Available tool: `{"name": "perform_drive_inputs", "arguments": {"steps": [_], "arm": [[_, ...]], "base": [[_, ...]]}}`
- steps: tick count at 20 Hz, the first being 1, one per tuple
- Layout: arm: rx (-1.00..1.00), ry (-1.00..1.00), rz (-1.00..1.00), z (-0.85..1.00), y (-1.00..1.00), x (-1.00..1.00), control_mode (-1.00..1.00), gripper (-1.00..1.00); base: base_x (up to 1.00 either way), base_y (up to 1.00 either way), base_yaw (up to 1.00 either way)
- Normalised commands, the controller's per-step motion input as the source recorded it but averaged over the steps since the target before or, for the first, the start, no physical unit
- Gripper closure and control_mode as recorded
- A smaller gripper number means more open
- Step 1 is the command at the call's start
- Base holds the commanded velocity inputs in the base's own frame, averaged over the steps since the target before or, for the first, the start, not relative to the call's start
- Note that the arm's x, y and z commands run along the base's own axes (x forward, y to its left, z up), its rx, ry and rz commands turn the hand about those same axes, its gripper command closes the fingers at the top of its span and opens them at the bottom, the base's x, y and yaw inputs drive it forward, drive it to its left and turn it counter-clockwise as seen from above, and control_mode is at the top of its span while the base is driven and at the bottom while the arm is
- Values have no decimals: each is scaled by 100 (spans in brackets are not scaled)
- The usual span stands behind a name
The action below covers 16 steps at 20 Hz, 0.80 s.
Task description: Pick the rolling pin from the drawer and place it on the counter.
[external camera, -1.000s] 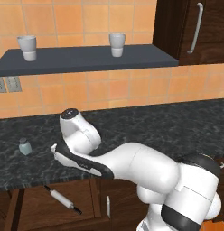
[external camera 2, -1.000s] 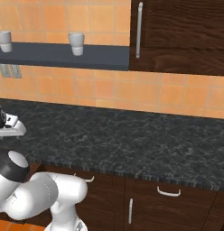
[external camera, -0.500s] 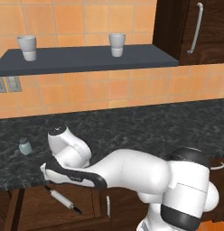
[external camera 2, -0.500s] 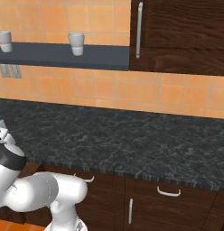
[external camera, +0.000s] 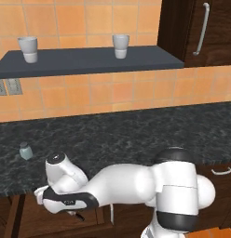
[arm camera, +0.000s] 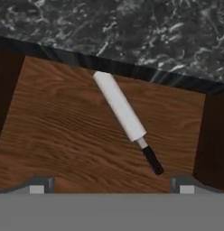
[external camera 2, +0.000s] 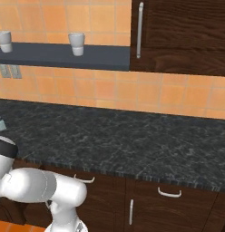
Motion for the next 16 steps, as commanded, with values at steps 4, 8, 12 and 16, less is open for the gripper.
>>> {"name": "perform_drive_inputs", "arguments": {"steps": [4, 8, 12, 16], "arm": [[12, -1, 0, -86, 7, -6, -100, -100], [1, 0, 0, -47, 27, -39, -100, -100], [0, 0, 0, -34, 32, -40, -100, -100], [0, 4, 0, -23, 24, -37, -100, -100]], "base": [[0, 0, 0], [0, 0, 0], [0, 0, 0], [0, 0, 0]]}}
